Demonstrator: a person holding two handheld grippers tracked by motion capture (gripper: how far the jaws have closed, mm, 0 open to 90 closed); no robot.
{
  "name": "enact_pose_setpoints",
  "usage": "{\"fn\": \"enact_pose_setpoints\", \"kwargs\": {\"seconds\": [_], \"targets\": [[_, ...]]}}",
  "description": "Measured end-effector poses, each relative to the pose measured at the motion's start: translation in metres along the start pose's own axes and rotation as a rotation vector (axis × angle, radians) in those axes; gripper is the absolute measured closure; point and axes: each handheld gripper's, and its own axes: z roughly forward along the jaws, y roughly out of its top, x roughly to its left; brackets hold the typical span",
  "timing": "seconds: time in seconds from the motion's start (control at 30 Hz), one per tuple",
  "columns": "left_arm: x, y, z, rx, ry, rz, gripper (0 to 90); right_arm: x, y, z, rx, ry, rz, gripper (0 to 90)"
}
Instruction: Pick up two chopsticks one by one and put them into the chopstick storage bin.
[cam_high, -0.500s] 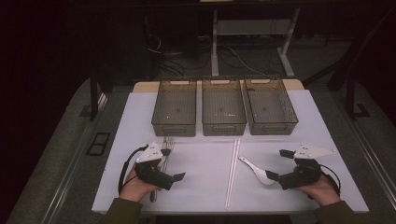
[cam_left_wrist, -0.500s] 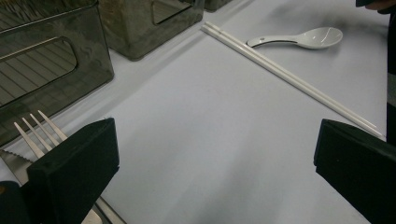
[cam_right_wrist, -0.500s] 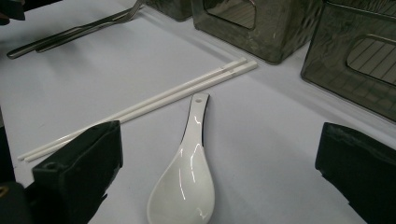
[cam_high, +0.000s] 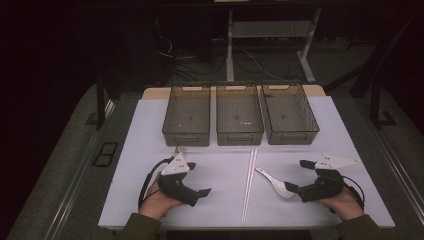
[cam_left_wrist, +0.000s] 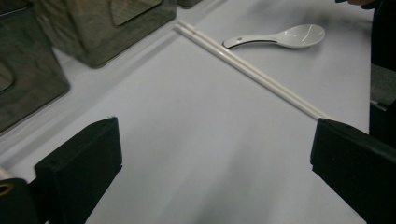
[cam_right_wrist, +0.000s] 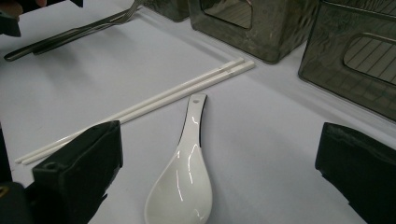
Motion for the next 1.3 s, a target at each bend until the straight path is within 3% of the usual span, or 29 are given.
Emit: {"fn": "enact_pose_setpoints", "kwargs": {"seconds": [0.2, 0.23, 0.37, 0.53, 0.7, 0.8, 1.0, 1.3], "targets": [[-0.01, 0.006, 0.012, -0.008, -0.026, 0.007, 8.3, 0.0, 0.0, 0.0, 0.001, 0.0, -0.001, 0.8], [-0.012, 0.007, 0.014, -0.01, -0.033, 0.011, 13.4, -0.001, 0.0, 0.0, 0.002, 0.0, 0.002, 0.9], [-0.017, 0.011, 0.021, -0.022, -0.052, 0.005, 19.6, -0.001, 0.0, 0.0, 0.002, 0.0, 0.003, 0.9], [-0.026, 0.014, 0.03, -0.027, -0.085, 0.014, 40.6, 0.0, -0.001, 0.0, 0.004, 0.001, 0.004, 0.9], [-0.035, 0.016, 0.04, -0.007, -0.115, 0.035, 50.1, 0.0, -0.001, 0.001, 0.005, 0.0, 0.007, 0.9], [-0.038, 0.017, 0.049, 0.004, -0.136, 0.026, 56.8, -0.001, 0.0, 0.001, 0.005, 0.0, 0.011, 0.9], [-0.044, 0.019, 0.065, 0.034, -0.152, 0.01, 63.0, -0.001, -0.001, 0.001, 0.007, 0.0, 0.015, 0.9], [-0.065, 0.02, 0.096, 0.102, -0.148, 0.053, 65.7, -0.001, -0.001, 0.0, 0.005, -0.001, 0.013, 0.9]]}}
